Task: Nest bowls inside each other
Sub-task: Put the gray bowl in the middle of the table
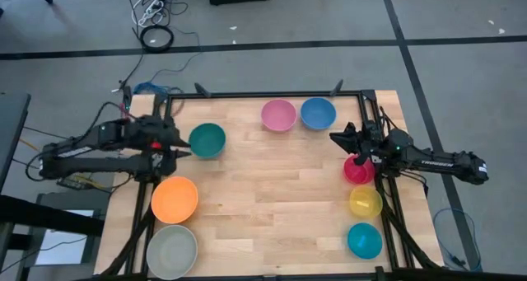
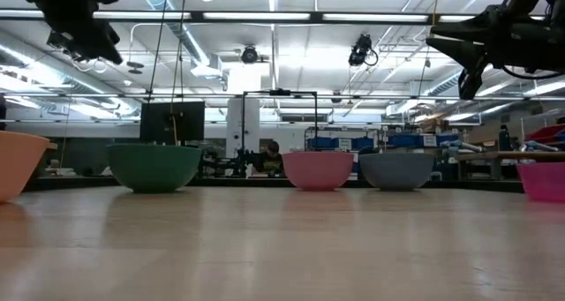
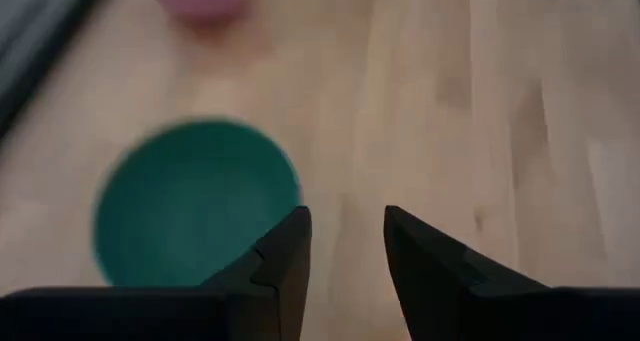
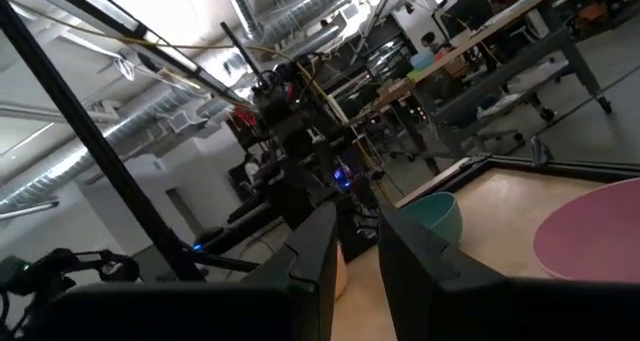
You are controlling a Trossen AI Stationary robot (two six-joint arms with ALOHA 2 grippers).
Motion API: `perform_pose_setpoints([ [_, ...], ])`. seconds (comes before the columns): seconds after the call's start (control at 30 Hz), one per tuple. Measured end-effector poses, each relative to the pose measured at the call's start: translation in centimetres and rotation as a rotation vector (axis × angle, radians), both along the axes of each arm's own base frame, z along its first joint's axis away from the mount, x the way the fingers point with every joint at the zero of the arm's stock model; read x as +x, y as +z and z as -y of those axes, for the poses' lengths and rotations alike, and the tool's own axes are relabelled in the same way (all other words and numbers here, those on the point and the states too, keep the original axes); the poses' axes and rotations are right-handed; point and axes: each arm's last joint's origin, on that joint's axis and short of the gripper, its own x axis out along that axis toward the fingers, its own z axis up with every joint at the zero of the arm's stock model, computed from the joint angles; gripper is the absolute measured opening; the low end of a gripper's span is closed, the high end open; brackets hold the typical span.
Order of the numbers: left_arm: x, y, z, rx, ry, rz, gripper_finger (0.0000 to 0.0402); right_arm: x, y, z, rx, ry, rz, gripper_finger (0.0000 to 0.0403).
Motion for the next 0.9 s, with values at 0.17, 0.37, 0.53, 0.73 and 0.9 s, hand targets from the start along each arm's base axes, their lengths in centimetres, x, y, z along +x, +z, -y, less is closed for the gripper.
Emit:
perform_pose_setpoints([
  [0.17, 1.8, -0.4, 1.1, -0.07, -0.074, -0.186, 0.0138, 0.0, 0.0, 0.0, 0.0, 0.0, 0.0, 0.0066],
  [0.37, 4.4, -0.3, 3.9, -0.189, -0.185, -0.299, 0.0138, 0.0, 0.0, 0.0, 0.0, 0.0, 0.0, 0.0066],
  [0.53, 6.8, 0.3, 7.6, -0.256, -0.286, -0.33, 0.0138, 0.0, 0.0, 0.0, -0.012, -0.003, -0.003, 0.0066],
  [0.73, 9.8, -0.8, 13.9, -0.263, -0.431, -0.375, 0.0138, 0.0, 0.0, 0.0, -0.027, -0.007, -0.005, 0.0066],
  [0.9, 10.4, -3.3, 18.8, -0.174, -0.511, -0.594, 0.0138, 0.0, 0.0, 0.0, -0.028, -0.002, -0.005, 0.0066],
])
